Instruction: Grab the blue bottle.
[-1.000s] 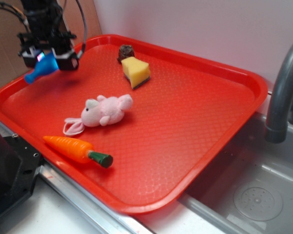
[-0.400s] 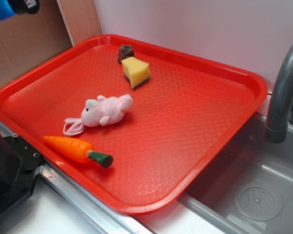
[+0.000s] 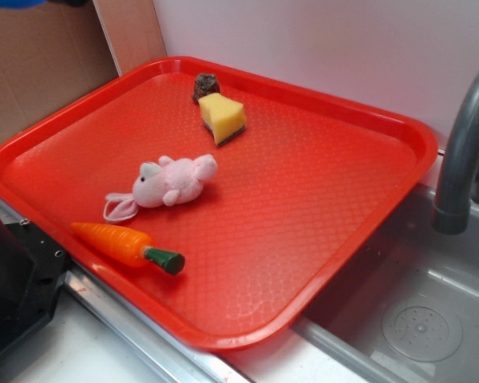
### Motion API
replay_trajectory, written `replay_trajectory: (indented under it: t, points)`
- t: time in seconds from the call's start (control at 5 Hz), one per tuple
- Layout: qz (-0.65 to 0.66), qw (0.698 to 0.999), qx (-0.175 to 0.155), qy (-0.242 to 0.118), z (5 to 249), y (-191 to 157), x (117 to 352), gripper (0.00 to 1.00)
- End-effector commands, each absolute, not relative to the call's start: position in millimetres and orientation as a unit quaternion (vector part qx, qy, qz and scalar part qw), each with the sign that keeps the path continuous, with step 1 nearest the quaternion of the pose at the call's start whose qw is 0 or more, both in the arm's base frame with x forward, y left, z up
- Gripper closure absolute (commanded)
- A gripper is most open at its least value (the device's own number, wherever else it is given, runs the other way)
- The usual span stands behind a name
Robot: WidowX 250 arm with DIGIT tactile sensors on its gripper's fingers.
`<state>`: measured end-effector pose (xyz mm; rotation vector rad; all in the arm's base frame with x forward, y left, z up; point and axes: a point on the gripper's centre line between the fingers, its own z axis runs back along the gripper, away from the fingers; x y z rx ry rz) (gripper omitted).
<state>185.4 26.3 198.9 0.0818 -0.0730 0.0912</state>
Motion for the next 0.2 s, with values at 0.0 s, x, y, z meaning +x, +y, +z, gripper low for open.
replay_trajectory:
  t: [0.0]
  points:
    - [0.037,0.997,0.024,-0.061,218.9,48.8,197.3,1.00]
